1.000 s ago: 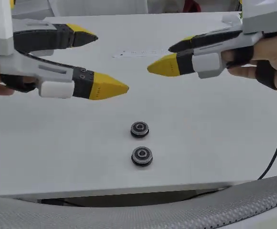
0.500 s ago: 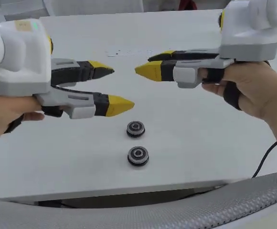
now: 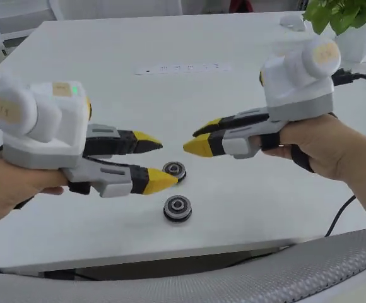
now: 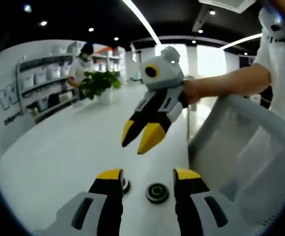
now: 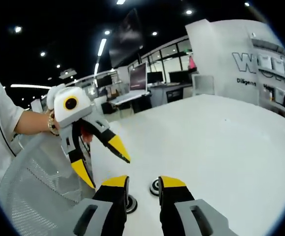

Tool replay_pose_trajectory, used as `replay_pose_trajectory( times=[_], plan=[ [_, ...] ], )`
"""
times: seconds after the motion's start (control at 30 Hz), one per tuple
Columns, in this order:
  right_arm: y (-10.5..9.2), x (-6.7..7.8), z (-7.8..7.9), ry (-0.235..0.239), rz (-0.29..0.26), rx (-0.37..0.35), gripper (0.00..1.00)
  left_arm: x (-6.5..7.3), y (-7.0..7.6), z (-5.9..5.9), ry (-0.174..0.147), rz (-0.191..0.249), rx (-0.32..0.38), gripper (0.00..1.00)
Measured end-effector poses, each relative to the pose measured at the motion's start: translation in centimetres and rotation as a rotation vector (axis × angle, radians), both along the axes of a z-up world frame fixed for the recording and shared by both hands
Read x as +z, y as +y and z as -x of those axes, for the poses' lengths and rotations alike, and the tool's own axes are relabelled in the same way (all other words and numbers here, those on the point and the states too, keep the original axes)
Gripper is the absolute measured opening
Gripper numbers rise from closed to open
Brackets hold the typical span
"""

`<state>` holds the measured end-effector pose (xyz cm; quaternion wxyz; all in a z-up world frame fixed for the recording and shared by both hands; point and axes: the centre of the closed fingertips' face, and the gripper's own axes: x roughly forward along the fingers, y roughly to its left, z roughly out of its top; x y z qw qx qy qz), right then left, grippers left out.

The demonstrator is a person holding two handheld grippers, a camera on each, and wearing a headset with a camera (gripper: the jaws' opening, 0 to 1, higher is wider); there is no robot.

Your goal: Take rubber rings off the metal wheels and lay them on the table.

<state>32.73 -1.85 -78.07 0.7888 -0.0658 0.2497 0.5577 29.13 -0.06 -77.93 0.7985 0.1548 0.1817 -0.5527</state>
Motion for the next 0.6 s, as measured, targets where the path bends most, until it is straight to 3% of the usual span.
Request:
replay_pose_trajectory(
  times=[0.1, 0.2, 0.43, 0.6],
  plan=[
    [-0.1, -2.5, 1.7, 0.036, 0.098, 0.054, 0.21, -1.0, -0.1, 0.2, -0.022, -0.046, -0.016, 0.44],
    [-0.4, -4.9, 3.2, 0.074, 0.195, 0.106, 0.20, -1.4, -0.3, 0.2, 0.013, -0.026, -0.007, 0.41],
    [-0.1, -6.5, 4.6, 0.101, 0.227, 0.166, 0.22, -3.4, 0.0, 0.3, 0.009, -0.097, -0.009, 0.38],
    [0.1, -7.3, 4.9, 0.044, 0.250, 0.223, 0.21, -4.2, 0.0, 0.5, -0.011, -0.133, -0.025, 0.31]
  ],
)
